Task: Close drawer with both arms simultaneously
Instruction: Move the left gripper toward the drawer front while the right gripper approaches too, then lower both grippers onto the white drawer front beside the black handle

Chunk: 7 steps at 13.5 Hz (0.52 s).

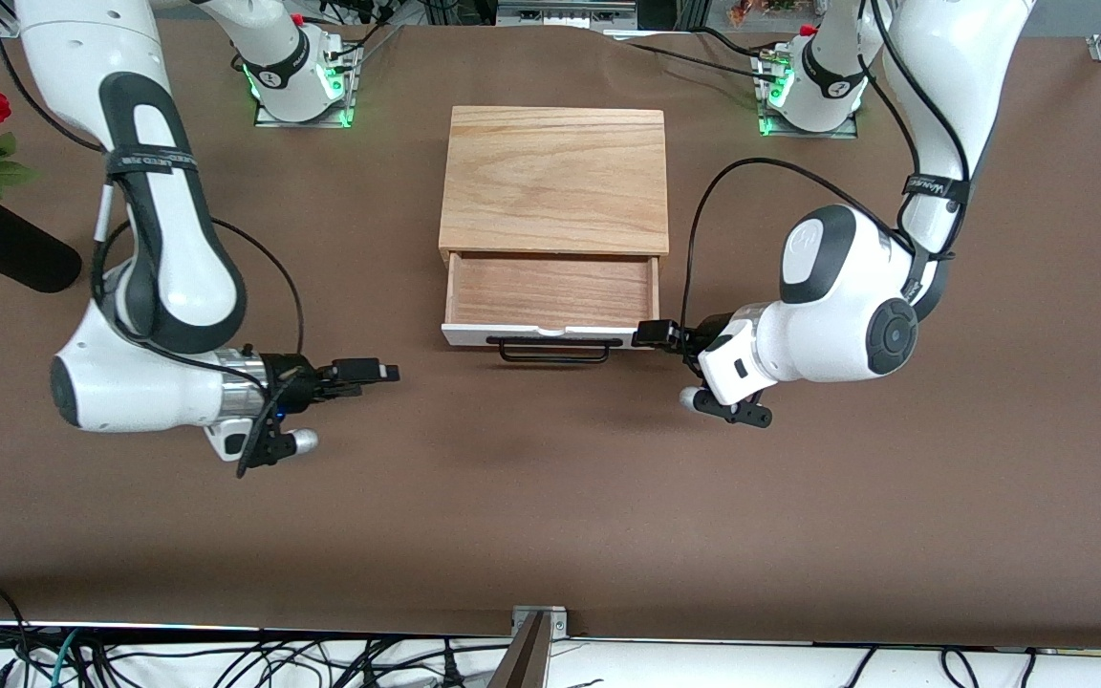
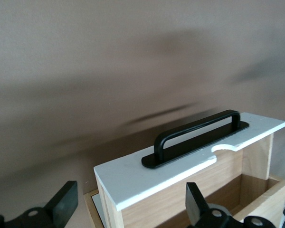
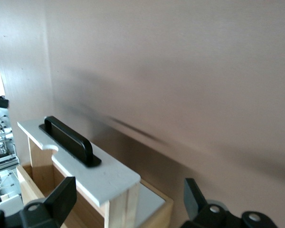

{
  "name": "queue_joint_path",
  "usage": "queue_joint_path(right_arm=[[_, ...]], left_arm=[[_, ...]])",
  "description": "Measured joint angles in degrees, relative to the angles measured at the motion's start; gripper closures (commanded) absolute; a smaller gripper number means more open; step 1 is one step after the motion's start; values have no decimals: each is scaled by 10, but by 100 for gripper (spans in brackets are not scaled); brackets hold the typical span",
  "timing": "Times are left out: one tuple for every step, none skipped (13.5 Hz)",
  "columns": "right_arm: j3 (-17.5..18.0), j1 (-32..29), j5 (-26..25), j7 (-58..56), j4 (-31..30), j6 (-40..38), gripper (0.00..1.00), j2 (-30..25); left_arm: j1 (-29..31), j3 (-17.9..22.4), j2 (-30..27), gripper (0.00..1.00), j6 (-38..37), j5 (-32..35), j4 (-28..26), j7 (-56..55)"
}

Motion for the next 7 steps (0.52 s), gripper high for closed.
queue_joint_path(right_arm=[[0, 6, 16, -2, 0, 5, 0, 6], [0, 9, 31, -7, 0, 7, 0, 11], [0, 11, 42, -13, 0, 7, 0, 17], [0, 15, 48, -16, 0, 7, 0, 22], [1, 22, 50, -17, 0, 10, 0, 26], [1, 30, 51, -17, -2, 21, 0, 30], [1, 38, 54, -17, -5, 35, 0, 33]], left_arm=[[-2, -1, 4, 0, 0, 0, 0, 1], [-5, -2, 8, 0, 0, 0, 0, 1], [-8, -4, 13, 0, 0, 0, 0, 1], [-13, -4, 19, 0, 0, 0, 0, 1], [-18, -4, 25, 0, 0, 0, 0, 1], [-22, -4, 31, 0, 0, 0, 0, 3], [-25, -4, 36, 0, 0, 0, 0, 8]])
